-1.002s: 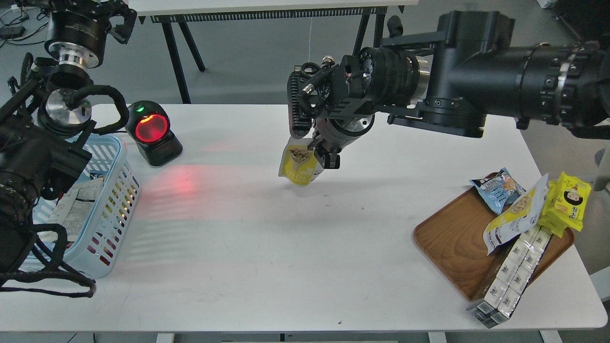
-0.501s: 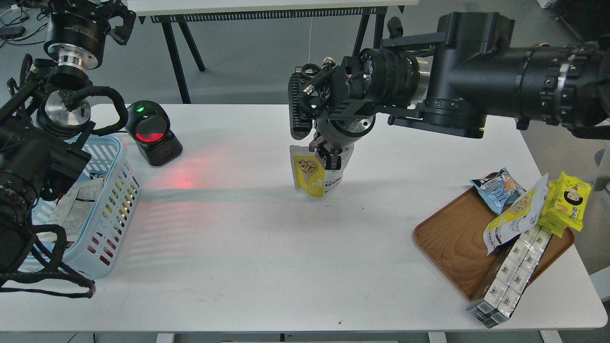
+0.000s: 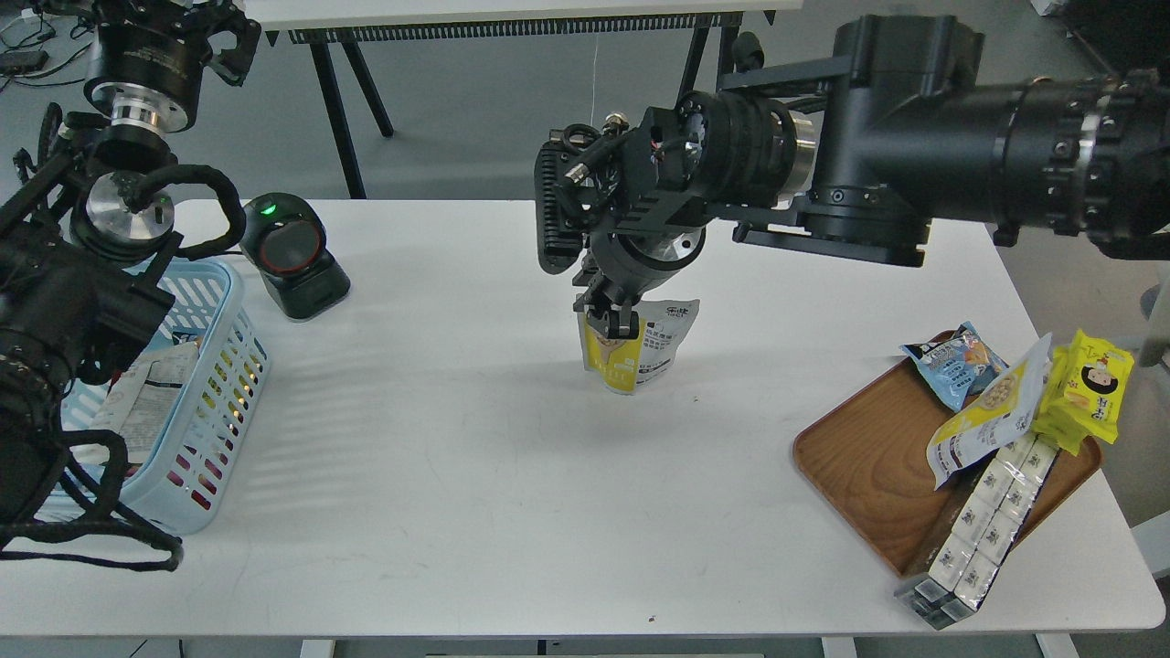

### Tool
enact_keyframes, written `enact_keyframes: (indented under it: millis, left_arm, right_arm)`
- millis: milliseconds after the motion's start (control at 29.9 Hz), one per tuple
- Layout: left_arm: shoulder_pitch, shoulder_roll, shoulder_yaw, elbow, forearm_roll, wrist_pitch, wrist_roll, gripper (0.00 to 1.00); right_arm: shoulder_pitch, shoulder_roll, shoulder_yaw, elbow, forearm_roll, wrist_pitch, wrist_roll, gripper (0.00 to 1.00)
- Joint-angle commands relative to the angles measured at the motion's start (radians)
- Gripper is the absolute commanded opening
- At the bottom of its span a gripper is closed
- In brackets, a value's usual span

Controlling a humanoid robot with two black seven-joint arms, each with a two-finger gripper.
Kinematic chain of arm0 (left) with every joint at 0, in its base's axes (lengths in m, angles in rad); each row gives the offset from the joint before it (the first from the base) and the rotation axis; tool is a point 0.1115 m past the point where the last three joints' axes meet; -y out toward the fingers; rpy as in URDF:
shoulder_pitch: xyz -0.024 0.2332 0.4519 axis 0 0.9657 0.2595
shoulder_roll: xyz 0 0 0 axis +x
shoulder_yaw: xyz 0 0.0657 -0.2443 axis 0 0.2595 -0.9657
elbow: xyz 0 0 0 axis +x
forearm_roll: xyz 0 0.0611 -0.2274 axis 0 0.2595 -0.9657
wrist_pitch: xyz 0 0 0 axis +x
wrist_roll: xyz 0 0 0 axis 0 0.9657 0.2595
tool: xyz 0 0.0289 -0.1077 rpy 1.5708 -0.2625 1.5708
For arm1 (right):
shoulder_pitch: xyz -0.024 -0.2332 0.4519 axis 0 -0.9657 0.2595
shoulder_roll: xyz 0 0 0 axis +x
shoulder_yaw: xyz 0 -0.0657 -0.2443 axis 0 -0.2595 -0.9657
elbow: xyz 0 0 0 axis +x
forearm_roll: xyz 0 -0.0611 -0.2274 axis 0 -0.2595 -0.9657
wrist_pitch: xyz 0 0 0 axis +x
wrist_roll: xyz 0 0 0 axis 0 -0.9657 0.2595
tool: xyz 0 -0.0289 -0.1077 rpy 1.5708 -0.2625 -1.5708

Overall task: Scan snack and place in basket
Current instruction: 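Lower the yellow bag upright onto the table and release it, then withdraw the right arm away from the bag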

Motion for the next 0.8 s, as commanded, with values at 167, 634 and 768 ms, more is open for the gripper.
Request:
enact_keyframes:
  millis: [167,634,768]
  left_arm:
    - [-0.047,0.017,0.007,-0.009,0.02,0.0,0.04,1.0]
    - [-0.217,0.092,0.103,-0.196,0.527,0.0,0.097,0.97]
    - [-0.223,0.135,0.112,-0.298,0.682,0.0,0.086,0.95]
  right_arm:
    - [0.057,-0.255,0.082,0.057,0.201,0.001,0.0,0.96]
    - [-0.176,-0.689,0.377,0.08,0.53,-0.005,0.0,0.99]
    - [-0.287,-0.778,0.438,0.089,0.722,-0.014,0.0,0.99]
